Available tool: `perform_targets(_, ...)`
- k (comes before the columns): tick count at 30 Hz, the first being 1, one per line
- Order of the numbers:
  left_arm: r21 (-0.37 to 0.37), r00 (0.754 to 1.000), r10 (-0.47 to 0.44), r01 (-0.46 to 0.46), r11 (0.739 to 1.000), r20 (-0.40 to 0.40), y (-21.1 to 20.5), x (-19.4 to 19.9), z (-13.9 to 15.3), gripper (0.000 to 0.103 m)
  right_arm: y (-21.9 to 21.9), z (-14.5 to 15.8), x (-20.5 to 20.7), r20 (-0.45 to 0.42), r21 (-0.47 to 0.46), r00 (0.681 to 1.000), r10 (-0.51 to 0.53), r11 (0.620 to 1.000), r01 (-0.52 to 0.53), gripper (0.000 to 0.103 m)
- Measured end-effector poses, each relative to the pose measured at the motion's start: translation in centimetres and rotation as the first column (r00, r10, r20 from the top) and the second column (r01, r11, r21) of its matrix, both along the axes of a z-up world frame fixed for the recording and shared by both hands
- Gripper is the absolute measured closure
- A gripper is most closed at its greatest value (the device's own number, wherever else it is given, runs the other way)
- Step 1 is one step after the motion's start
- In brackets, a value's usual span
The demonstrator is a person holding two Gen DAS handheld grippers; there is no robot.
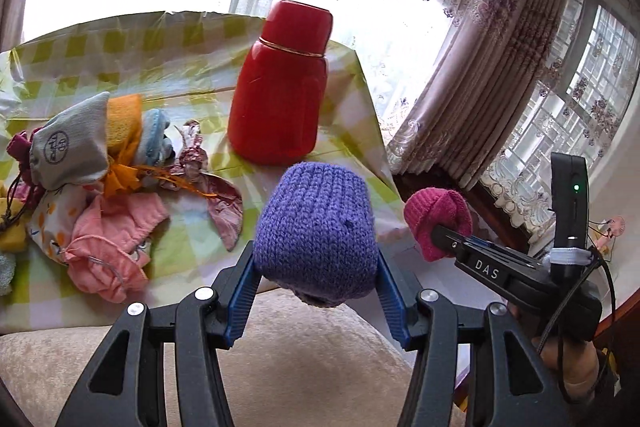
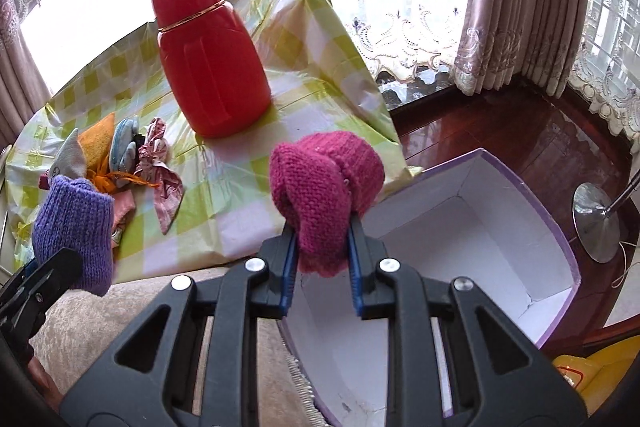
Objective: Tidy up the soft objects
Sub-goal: 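Carry both knit pieces over the white box and open both tools to drop them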
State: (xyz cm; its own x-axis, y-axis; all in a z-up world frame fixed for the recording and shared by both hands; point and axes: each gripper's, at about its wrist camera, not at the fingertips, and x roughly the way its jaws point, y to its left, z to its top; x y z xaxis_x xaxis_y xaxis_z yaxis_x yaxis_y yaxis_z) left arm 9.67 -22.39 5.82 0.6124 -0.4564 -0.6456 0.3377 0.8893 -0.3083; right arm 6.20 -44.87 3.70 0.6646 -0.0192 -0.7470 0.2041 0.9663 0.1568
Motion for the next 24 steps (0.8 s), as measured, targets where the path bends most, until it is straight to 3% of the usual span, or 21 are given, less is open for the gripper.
perform_targets(2,-0.019,0.998,-0.059,0.059,0.998,-0.013,-1.6,-0.3,0.0,0.045,-1.3,0.0,-0.4,-0.005,-0.015,0.999,-0.035,0.999,0.035,0.077)
perform_targets(4,-0.033,0.994,-0.107,0.107,0.994,-0.024,-3.0,-0.4,-0.2,0.035,-2.3,-0.1,-0.7,-0.015,-0.037,0.997,-0.081,0.996,0.08,0.073)
perform_targets(5,-0.036,0.992,-0.122,0.121,0.992,-0.027,-3.5,-0.5,-0.2,0.027,-2.7,-0.1,-0.8,-0.015,-0.051,0.995,-0.101,0.994,0.1,0.065)
perform_targets(6,-0.028,0.993,-0.119,0.118,0.993,-0.023,-3.8,-0.5,0.0,0.021,-3.0,-0.1,-0.9,-0.013,-0.066,0.994,-0.113,0.992,0.112,0.049)
perform_targets(8,0.001,0.995,-0.096,0.096,0.995,-0.008,-3.9,-0.6,0.1,0.017,-3.2,0.2,-1.1,0.002,-0.115,0.99,-0.138,0.984,0.137,0.026)
perform_targets(9,0.013,0.997,-0.08,0.08,0.997,-0.005,-3.9,-0.7,0.1,0.016,-3.1,0.4,-1.2,0.015,-0.147,0.989,-0.148,0.978,0.149,0.02)
perform_targets(12,0.028,0.999,-0.036,0.036,0.999,-0.011,-3.2,-0.5,0.0,0.012,-2.7,0.7,-1.2,0.029,-0.201,0.989,-0.146,0.968,0.148,0.015)
perform_targets(18,-0.064,0.999,-0.011,0.014,0.998,0.045,-1.0,-1.1,0.6,0.012,-0.2,1.9,-1.6,0.09,-0.265,0.994,-0.059,0.961,0.081,0.003)
perform_targets(22,-0.119,0.998,-0.009,0.017,0.993,0.067,0.2,-1.4,1.0,0.012,1.9,2.6,-1.8,0.137,-0.282,0.991,-0.003,0.959,0.042,0.001)
perform_targets(24,-0.104,0.995,0.048,-0.039,0.994,0.088,1.2,-1.6,1.2,0.012,3.0,2.7,-1.8,0.146,-0.263,0.988,0.055,0.965,-0.015,0.001)
